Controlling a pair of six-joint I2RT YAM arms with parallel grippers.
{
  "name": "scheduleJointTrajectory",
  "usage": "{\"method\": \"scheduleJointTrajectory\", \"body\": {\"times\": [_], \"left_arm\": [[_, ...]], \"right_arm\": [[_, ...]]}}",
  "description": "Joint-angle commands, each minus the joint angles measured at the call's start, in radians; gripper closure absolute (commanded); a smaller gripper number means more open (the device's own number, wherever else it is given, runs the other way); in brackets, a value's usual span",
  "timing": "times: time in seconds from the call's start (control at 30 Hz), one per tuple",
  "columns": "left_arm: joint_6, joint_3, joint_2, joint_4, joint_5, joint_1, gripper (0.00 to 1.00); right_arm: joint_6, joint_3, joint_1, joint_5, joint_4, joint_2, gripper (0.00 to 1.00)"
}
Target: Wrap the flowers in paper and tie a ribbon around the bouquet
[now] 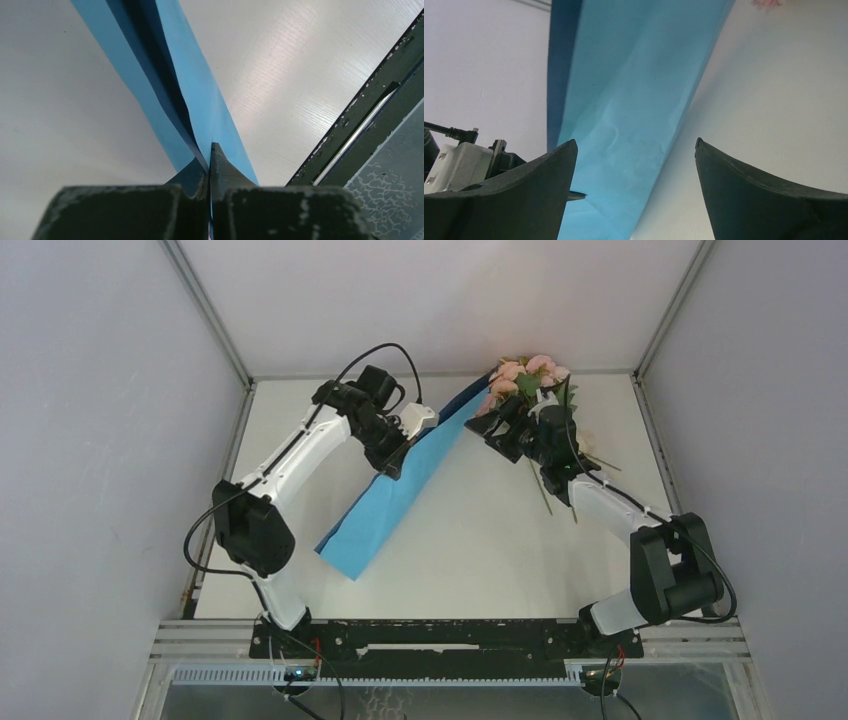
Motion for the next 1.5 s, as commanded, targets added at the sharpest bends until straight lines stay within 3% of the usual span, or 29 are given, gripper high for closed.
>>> {"method": "scheduleJointTrajectory", "body": {"times": [0.0,0.6,0.9,1.1,1.37,1.47], "left_arm": [[0.001,-0.014,0.001,0.044,0.013,-0.018,1.00],[-0.004,-0.048,0.013,0.071,0.000,-0.034,1.00],[-0.004,-0.049,0.017,0.077,-0.002,-0.036,1.00],[-0.001,-0.049,0.017,0.077,-0.004,-0.037,1.00],[0.003,-0.046,0.020,0.078,-0.010,-0.042,1.00],[0.003,-0.052,0.015,0.083,-0.017,-0.041,1.00]], "right_arm": [[0.029,0.012,0.038,0.022,0.099,0.016,0.04],[0.036,0.123,0.063,-0.035,0.224,0.148,0.06],[0.033,0.206,0.075,0.039,0.091,0.187,0.06],[0.020,0.256,0.077,0.061,0.042,0.233,0.16],[-0.001,0.401,0.071,0.097,-0.051,0.379,0.20],[0.007,0.412,0.069,0.085,-0.039,0.420,0.34]]}}
